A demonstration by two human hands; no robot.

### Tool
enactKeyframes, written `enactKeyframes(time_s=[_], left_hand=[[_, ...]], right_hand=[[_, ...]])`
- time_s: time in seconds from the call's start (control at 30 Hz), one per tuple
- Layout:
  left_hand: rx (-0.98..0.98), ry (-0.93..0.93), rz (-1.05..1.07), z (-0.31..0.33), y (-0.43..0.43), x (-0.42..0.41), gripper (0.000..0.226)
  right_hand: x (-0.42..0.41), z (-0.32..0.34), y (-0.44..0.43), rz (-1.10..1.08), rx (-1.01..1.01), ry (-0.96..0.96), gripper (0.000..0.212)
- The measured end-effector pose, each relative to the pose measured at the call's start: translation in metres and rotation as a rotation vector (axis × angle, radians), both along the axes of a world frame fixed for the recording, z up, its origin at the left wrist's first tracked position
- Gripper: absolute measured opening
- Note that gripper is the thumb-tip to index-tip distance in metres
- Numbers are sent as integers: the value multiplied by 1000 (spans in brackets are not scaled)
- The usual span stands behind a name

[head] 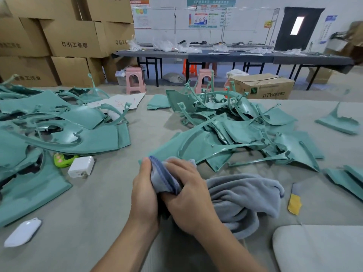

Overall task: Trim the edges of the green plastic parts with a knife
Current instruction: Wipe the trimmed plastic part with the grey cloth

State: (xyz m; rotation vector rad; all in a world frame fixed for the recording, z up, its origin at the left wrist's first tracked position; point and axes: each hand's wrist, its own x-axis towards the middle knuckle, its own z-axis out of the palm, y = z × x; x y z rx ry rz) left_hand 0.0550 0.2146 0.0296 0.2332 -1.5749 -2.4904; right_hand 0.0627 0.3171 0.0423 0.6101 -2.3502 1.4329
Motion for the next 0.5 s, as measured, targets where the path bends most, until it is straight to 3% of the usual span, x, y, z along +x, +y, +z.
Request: enactKeyframes(time_s=[0.1,0.17,0.23,0.3,0.37,0.5], left_hand=[[68,96,22,-1,11,2,46],[-23,141,43,-2,18,3,46],[-131,174,61,-6,23,6,54],[-211,189,79,-8,27,5,57],[-246,181,117,-6,29,4,54],[-10,159,51,0,17,-6,44]], right_hand=[[-4,-3,2,0,-27,-77,41],[-5,1,4,-6,-121,-119,32],[-5,2,10,-48,-248,-128,6],[-2,8,9,-152,-337,-163,12],[1,3,6,-130,-295,-153,11],[6,-2,-4,-119,-67,-7,28]])
